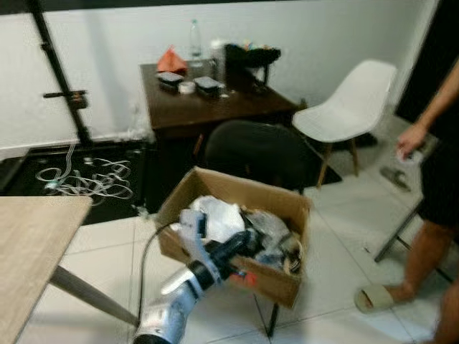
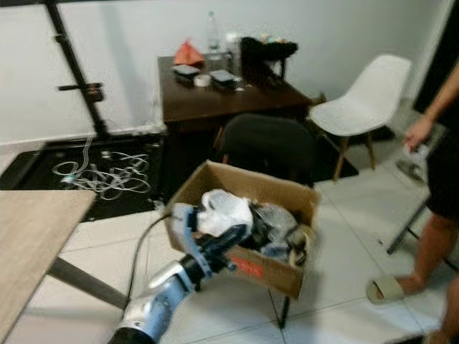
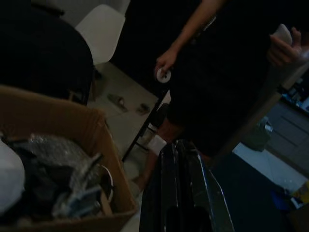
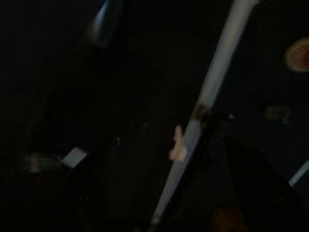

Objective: Picking trash to rubbish bin

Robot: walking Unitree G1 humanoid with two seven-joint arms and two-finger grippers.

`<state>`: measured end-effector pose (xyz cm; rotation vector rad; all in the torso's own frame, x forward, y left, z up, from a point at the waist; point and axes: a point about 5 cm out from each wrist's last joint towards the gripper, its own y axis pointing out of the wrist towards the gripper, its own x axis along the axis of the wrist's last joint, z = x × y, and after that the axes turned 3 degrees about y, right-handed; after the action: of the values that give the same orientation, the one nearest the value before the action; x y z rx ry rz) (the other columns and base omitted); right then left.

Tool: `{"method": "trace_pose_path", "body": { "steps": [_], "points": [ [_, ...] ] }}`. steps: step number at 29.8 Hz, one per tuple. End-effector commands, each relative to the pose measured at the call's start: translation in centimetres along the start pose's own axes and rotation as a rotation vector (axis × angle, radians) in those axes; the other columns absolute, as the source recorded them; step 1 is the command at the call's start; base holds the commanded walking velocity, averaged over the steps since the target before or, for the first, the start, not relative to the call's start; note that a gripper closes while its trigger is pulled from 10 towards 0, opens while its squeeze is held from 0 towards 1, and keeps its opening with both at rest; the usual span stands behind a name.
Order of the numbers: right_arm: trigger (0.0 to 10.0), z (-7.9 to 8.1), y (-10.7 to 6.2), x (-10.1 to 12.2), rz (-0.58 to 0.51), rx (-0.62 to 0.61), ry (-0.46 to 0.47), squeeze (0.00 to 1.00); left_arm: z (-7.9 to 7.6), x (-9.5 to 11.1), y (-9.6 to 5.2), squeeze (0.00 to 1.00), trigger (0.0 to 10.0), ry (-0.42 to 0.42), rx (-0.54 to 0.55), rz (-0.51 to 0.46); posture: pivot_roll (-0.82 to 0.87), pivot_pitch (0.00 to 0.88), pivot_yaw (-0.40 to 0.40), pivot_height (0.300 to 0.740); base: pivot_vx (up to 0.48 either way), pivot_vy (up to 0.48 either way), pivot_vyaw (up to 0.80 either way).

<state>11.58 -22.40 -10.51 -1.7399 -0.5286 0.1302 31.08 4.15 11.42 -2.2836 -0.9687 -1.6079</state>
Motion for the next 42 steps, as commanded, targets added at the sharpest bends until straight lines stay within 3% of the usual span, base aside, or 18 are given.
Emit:
{"method": "trace_pose_path", "body": {
  "steps": [1,12,24,29,37,39,42],
  "points": [
    [10.0,0.8,0.0,-0.4,0.011,0.021,0.002,0.00,0.0,-0.6,-0.3,0.00,10.0,0.024,0.005,0.035,-0.17,0.095,0.053,0.740,0.296,0.000,0.00],
    [10.0,1.0,0.0,-0.3,0.012,0.024,-0.022,0.00,-1.3,-1.7,0.3,0.00,10.0,0.043,-0.059,0.078,-0.17,0.104,0.056,0.740,0.294,0.000,0.00],
    [10.0,1.3,0.0,-0.9,0.029,0.029,-0.003,0.00,-1.5,-2.0,0.4,0.00,10.0,0.050,-0.067,0.095,-0.18,0.113,0.063,0.740,0.294,0.000,-0.76],
    [10.0,1.3,0.0,-1.1,0.031,0.030,-0.006,0.00,-1.7,-2.5,0.5,0.00,10.0,0.081,-0.065,0.125,-0.18,0.112,0.062,0.740,0.282,0.000,0.00],
    [10.0,1.3,0.0,-1.0,0.027,0.027,-0.010,0.00,-0.9,-3.7,0.9,0.00,10.0,0.211,0.060,0.224,-0.18,0.106,0.063,0.740,0.063,0.000,0.00],
    [10.0,1.2,0.0,-0.9,0.025,0.027,-0.011,0.00,-0.4,-4.5,0.7,0.00,10.0,0.291,0.122,0.290,-0.18,0.106,0.064,0.740,0.000,0.000,0.00],
    [10.0,1.2,0.0,-0.9,0.024,0.027,-0.013,0.00,0.0,-4.9,0.5,0.00,10.0,0.338,0.169,0.325,-0.18,0.105,0.064,0.740,0.000,0.000,0.00]
  ]
}}
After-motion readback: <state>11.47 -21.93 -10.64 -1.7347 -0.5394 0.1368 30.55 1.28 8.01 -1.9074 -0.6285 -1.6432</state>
